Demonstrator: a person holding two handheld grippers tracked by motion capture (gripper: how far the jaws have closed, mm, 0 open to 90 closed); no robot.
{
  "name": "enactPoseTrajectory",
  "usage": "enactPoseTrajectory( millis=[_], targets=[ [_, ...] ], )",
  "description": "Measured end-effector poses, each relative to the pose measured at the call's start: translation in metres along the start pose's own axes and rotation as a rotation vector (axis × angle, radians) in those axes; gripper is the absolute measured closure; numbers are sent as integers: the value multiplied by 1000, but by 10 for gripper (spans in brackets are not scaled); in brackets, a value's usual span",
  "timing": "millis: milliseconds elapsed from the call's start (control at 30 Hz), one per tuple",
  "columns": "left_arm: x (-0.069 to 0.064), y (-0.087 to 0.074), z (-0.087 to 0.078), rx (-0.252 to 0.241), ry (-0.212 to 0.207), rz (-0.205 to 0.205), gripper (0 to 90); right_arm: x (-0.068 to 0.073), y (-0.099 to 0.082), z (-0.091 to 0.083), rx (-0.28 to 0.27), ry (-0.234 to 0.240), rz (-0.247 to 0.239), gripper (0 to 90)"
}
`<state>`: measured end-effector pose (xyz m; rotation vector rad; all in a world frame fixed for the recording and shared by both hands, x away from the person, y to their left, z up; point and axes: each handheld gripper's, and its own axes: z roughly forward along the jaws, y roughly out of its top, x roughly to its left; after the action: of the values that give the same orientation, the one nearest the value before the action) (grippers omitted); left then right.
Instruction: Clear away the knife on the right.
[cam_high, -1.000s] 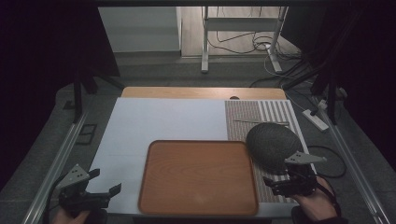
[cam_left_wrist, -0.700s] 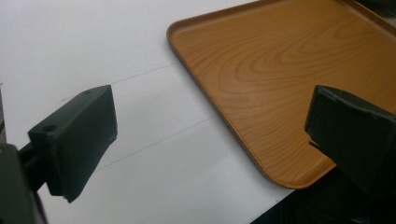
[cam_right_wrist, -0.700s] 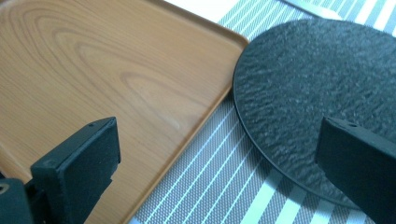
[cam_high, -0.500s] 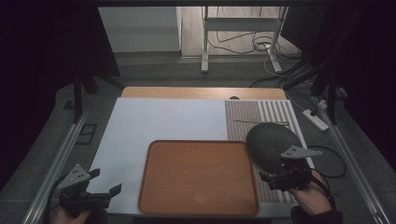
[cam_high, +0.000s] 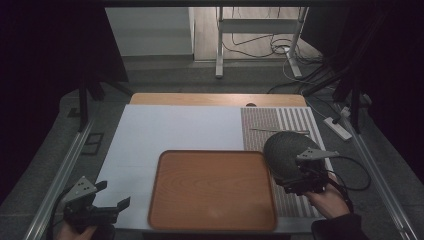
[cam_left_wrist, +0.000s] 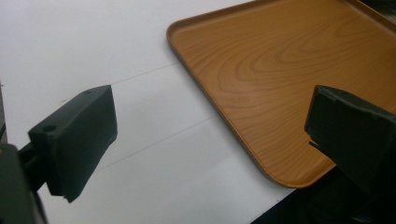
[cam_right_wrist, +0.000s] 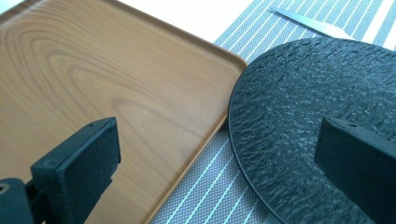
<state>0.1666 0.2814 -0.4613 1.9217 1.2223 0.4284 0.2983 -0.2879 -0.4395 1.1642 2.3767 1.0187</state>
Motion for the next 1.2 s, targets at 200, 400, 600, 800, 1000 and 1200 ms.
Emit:
enactPoseTrajectory(
  millis=[200,400,600,800,1000,1200],
  targets=[
    [0,0,0,2,0,7,34,-5,6,10,24,-9,-11,11],
    [-1,0,0,1,0,9,34,-11,12,19,38,-20,-3,11],
    [-1,0,0,1,0,10,34,-22,23,33,62,-53,7,10],
    [0,0,0,1,-1,9,34,-31,33,44,63,-74,29,10],
    [0,0,0,0,-2,10,34,-41,43,57,81,-101,35,10],
    [0,0,0,0,-3,10,34,-47,53,71,106,-127,-1,10]
  ],
)
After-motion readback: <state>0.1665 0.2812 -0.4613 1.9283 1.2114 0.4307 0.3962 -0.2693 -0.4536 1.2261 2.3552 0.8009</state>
